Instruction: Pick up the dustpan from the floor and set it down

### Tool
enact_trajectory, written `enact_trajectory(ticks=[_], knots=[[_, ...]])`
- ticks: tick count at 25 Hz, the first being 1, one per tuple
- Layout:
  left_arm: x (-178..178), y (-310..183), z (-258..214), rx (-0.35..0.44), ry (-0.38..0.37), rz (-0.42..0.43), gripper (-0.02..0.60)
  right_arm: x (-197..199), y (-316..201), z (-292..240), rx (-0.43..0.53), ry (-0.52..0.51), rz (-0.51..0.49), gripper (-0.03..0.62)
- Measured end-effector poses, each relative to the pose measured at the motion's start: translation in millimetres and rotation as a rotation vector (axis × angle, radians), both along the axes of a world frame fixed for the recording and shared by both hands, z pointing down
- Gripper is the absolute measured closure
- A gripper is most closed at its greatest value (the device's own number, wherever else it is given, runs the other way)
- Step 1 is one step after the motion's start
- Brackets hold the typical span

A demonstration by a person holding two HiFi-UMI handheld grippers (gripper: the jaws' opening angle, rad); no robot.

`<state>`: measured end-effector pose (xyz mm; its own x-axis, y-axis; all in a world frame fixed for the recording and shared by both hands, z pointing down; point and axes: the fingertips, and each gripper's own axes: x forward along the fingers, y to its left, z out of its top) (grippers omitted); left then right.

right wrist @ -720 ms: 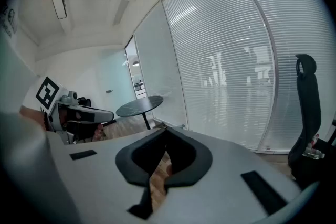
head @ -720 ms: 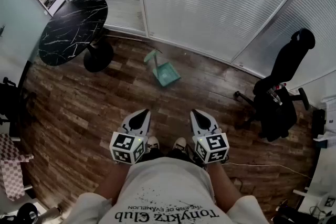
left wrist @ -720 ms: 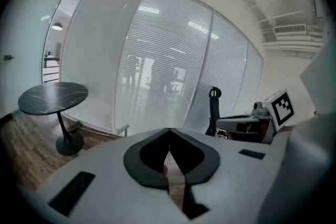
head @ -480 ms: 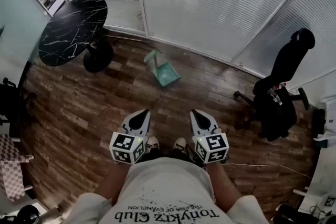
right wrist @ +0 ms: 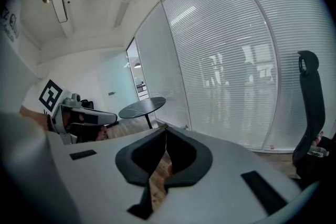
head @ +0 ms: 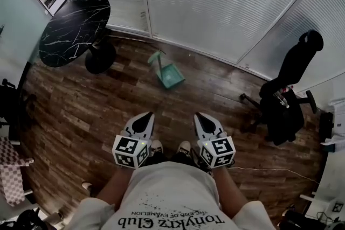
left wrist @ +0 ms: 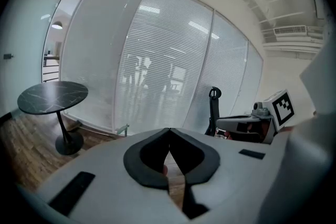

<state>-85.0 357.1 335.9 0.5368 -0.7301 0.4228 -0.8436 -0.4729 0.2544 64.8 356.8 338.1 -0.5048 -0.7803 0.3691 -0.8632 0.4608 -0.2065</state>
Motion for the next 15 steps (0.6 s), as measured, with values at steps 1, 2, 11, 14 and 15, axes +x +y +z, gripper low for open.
enact_trajectory(ticks=[1, 2, 11, 14, 15], knots=[[-1, 0, 1, 0.000, 0.001, 0.001, 0.558, -1, 0, 1, -0.001, 0.002, 0.003, 0.569], [-2, -1, 1, -0.001, 0.002, 0.002, 0.558, -2, 0, 2, -0.002, 0.004, 0.007, 0.569], [-41, -12, 1, 0.002, 0.024, 0.013, 0.558, -32, -11, 2, -0.005, 0.027, 0.030, 0.569], [-54, -13, -1, 0.011, 0.027, 0.043, 0.558, -50, -15, -2, 0.011, 0.048, 0.021, 0.569], [-57, -15, 0, 0.014, 0.027, 0.054, 0.558, -54, -17, -3, 0.020, 0.056, 0.020, 0.569]])
